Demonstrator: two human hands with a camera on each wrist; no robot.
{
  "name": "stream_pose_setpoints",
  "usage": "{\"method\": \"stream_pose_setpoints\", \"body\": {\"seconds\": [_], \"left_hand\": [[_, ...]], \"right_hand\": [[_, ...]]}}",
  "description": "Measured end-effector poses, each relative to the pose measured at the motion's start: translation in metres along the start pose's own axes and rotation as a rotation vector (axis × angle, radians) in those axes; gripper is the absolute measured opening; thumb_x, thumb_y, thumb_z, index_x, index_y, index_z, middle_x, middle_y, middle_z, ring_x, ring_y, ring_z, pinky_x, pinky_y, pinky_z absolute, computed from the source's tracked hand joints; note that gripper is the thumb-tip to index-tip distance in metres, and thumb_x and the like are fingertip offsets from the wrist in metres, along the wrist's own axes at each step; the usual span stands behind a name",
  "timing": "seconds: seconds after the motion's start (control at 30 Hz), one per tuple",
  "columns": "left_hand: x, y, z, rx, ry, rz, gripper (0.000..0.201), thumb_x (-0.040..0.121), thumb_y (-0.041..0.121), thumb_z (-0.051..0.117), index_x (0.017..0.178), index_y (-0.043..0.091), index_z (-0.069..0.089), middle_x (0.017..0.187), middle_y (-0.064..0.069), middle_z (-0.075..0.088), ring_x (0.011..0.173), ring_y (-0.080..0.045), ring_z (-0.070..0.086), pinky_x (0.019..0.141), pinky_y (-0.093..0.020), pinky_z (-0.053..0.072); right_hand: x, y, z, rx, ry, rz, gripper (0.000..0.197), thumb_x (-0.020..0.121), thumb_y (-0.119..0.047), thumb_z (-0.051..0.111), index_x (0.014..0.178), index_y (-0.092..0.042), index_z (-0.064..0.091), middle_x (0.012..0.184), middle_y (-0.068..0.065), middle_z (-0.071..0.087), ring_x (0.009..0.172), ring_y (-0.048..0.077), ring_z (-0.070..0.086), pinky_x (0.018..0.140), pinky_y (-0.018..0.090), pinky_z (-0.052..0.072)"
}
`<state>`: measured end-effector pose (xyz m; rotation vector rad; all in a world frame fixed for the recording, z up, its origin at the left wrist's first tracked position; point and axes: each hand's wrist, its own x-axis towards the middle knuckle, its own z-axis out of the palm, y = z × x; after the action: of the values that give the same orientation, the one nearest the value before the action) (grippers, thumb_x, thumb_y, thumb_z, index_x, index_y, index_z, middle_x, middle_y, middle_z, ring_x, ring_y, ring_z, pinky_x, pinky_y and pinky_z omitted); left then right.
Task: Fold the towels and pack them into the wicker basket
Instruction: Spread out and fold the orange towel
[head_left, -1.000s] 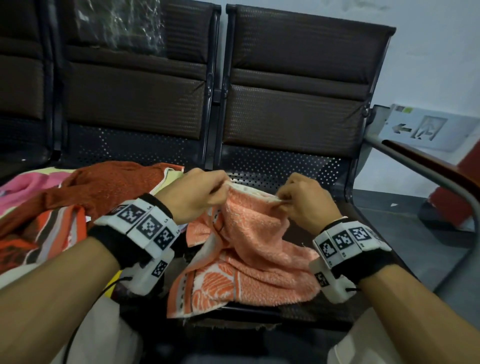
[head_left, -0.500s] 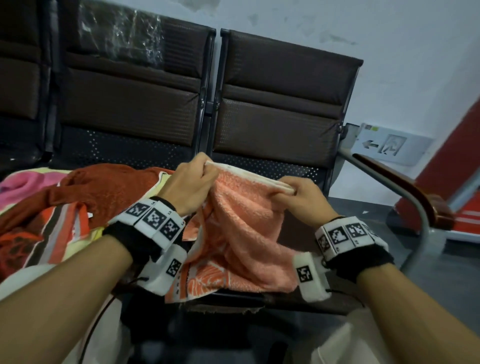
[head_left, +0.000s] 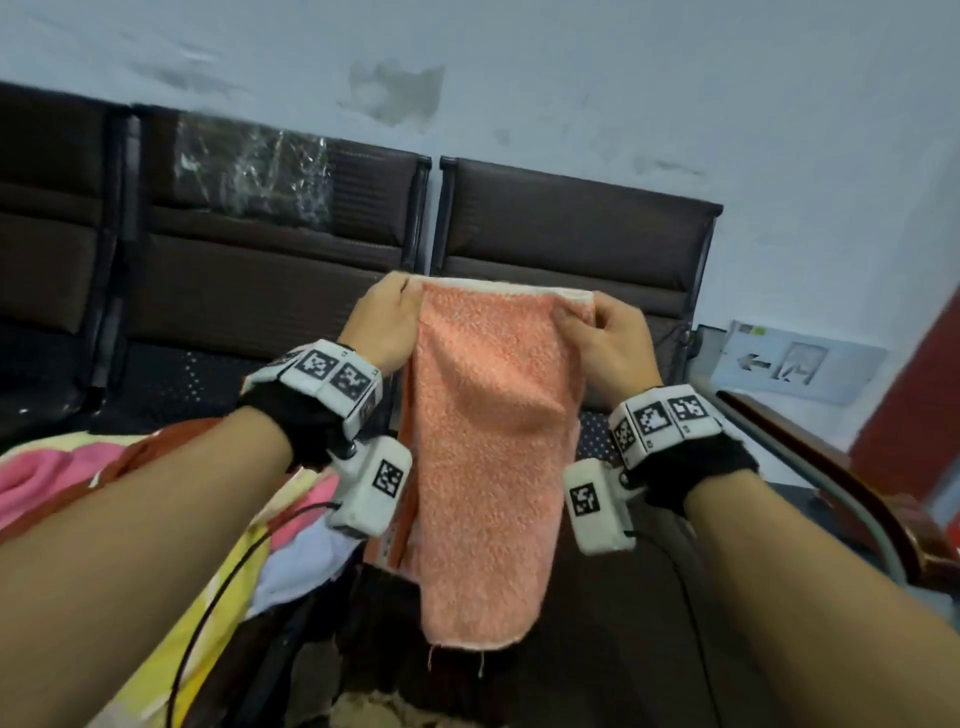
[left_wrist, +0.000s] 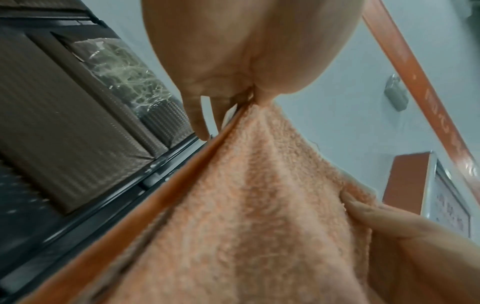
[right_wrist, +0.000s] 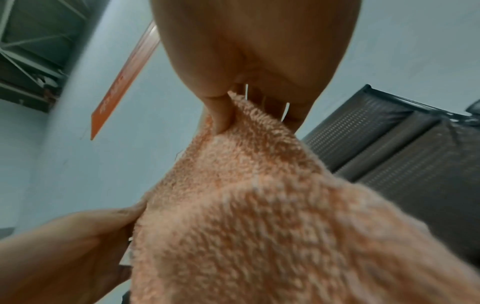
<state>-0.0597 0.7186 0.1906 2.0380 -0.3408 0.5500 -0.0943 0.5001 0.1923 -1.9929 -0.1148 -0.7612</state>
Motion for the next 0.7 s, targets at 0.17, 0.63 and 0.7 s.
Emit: {"method": "stream_pose_setpoints", "body": {"seconds": [0.17, 0.63, 0.7], "left_hand": [[0.028, 0.031, -0.002, -0.225, 0.079, 0.076, 0.028, 0.101, 0.022, 0.033, 0.100, 0.009, 0.057, 0.098, -0.002, 0.059, 0.089, -0.014, 0.053, 0.082, -0.034, 0.044], [-0.190, -0.065, 0.051, -0.227, -0.304, -0.202, 0.026, 0.101, 0.025, 0.036, 0.098, 0.012, 0.059, 0.097, -0.004, 0.062, 0.093, -0.016, 0.055, 0.091, -0.039, 0.043], [-0.218, -0.070, 0.053, -0.238, -0.301, -0.191, 0.025, 0.100, 0.031, 0.037, 0.092, 0.023, 0.059, 0.091, 0.004, 0.063, 0.087, -0.009, 0.056, 0.085, -0.035, 0.045]], "right_hand": [[0.011, -0.024, -0.016, 0.034, 0.131, -0.195, 0.022, 0.089, -0.024, 0.061, 0.089, -0.002, 0.063, 0.090, 0.015, 0.067, 0.082, 0.016, 0.061, 0.080, 0.035, 0.050], [-0.188, 0.068, -0.037, -0.133, -0.313, 0.251, 0.014, 0.091, -0.020, 0.060, 0.101, -0.014, 0.068, 0.097, 0.000, 0.070, 0.094, 0.011, 0.062, 0.083, 0.026, 0.047], [-0.210, 0.075, -0.038, -0.094, -0.296, 0.294, 0.019, 0.095, -0.022, 0.055, 0.109, -0.016, 0.066, 0.104, -0.002, 0.068, 0.101, 0.010, 0.060, 0.085, 0.024, 0.044]]}}
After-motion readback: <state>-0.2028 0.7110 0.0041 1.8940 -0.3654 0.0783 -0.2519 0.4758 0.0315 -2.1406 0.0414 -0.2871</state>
